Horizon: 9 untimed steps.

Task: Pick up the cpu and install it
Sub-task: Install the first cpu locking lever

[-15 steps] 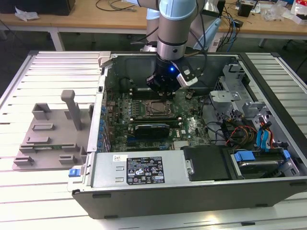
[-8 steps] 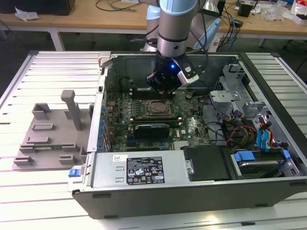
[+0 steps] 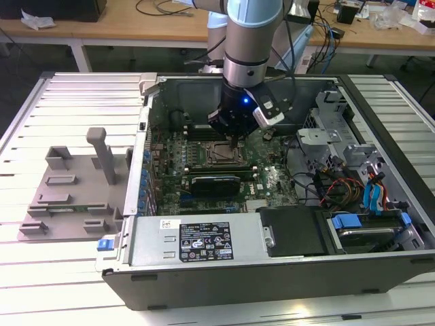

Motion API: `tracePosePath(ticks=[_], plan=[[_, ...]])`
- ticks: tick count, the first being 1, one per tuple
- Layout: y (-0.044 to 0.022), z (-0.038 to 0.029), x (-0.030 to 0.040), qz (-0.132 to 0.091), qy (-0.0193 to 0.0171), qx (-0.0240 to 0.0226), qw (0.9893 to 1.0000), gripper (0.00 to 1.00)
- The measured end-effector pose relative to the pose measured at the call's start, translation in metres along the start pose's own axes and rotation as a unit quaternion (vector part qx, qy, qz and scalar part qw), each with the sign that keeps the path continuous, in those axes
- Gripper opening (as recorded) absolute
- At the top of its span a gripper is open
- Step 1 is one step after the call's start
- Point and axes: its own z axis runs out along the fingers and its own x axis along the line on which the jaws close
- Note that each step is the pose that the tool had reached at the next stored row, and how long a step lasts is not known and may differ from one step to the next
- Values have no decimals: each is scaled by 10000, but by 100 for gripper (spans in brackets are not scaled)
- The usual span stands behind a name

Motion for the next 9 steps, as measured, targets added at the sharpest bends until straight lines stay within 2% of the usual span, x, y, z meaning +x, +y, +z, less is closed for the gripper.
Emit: tracePosePath(ticks=[2,3,5,9], plan=[[-5,-21,1,-1,2,28,10000,11],[-8,-56,1,-1,5,65,10000,11],[-8,-143,2,-1,8,95,10000,11],[-5,-283,2,0,9,114,9999,11]])
